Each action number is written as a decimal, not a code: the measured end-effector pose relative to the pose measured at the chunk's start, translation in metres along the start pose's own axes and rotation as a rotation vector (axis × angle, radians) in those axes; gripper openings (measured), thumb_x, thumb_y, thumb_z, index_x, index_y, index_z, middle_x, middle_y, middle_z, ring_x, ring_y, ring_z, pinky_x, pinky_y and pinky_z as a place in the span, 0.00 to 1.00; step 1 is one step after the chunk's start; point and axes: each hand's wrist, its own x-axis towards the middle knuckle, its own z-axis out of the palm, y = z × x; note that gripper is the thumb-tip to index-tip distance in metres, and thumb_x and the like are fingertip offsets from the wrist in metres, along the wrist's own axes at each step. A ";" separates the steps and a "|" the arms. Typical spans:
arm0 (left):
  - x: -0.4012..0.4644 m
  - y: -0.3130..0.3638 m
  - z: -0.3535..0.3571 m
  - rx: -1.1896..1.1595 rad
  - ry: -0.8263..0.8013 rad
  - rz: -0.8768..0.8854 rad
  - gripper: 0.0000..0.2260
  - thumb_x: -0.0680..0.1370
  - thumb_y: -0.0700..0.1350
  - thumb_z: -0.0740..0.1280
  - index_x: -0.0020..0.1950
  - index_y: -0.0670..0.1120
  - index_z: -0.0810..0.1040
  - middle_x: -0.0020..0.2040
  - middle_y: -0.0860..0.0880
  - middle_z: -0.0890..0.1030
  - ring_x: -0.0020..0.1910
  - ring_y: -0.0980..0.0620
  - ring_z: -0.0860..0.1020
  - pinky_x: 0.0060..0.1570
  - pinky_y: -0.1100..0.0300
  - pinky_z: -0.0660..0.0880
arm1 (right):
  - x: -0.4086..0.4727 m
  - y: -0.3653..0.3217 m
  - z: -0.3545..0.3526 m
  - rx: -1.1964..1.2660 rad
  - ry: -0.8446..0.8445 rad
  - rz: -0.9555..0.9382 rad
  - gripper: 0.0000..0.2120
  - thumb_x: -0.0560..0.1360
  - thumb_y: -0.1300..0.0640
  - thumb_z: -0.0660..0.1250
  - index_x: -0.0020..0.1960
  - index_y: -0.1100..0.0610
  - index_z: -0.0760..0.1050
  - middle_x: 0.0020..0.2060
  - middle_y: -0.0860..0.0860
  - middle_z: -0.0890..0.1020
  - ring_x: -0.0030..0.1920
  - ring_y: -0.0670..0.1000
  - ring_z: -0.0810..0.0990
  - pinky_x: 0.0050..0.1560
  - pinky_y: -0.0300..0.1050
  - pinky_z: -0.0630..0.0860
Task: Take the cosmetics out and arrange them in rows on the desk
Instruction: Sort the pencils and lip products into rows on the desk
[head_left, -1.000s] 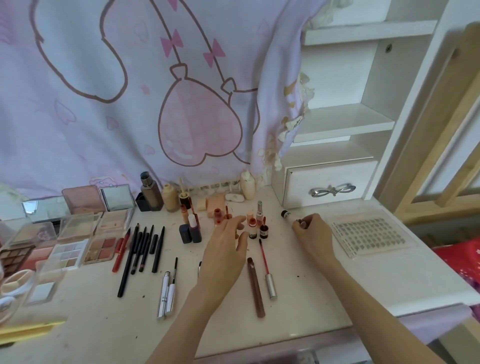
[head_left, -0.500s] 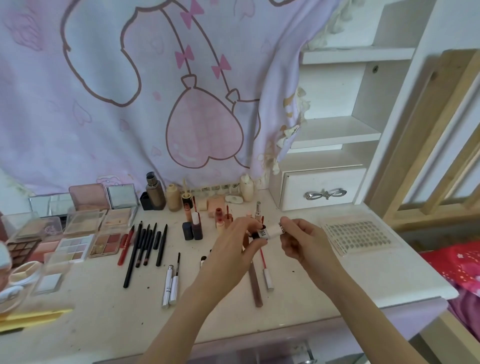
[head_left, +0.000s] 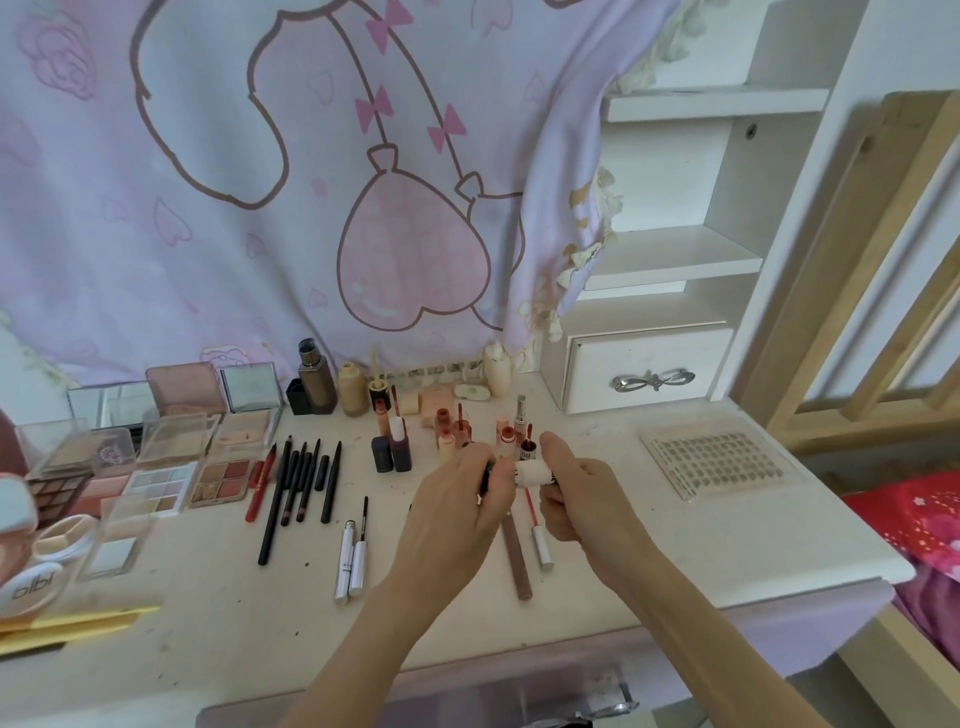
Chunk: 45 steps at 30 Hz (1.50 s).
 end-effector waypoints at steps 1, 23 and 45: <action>-0.001 0.004 0.001 -0.110 0.004 -0.098 0.19 0.80 0.43 0.57 0.30 0.51 0.60 0.23 0.55 0.61 0.24 0.57 0.63 0.26 0.67 0.59 | -0.002 0.000 0.001 -0.078 0.026 -0.075 0.24 0.80 0.49 0.55 0.27 0.53 0.58 0.20 0.45 0.58 0.22 0.45 0.55 0.26 0.36 0.55; -0.008 -0.008 -0.015 -0.024 -0.365 -0.147 0.08 0.76 0.53 0.63 0.52 0.60 0.66 0.41 0.58 0.75 0.34 0.60 0.72 0.36 0.70 0.69 | 0.000 0.020 -0.015 -0.238 0.137 -0.116 0.25 0.77 0.45 0.60 0.26 0.54 0.60 0.23 0.50 0.63 0.25 0.47 0.59 0.31 0.41 0.58; -0.007 -0.006 -0.011 -0.322 -0.140 -0.239 0.10 0.74 0.43 0.68 0.48 0.58 0.75 0.35 0.55 0.78 0.34 0.63 0.74 0.38 0.69 0.73 | -0.009 0.031 -0.027 -0.153 -0.175 -0.062 0.03 0.76 0.58 0.66 0.46 0.57 0.76 0.33 0.51 0.80 0.28 0.42 0.73 0.32 0.34 0.70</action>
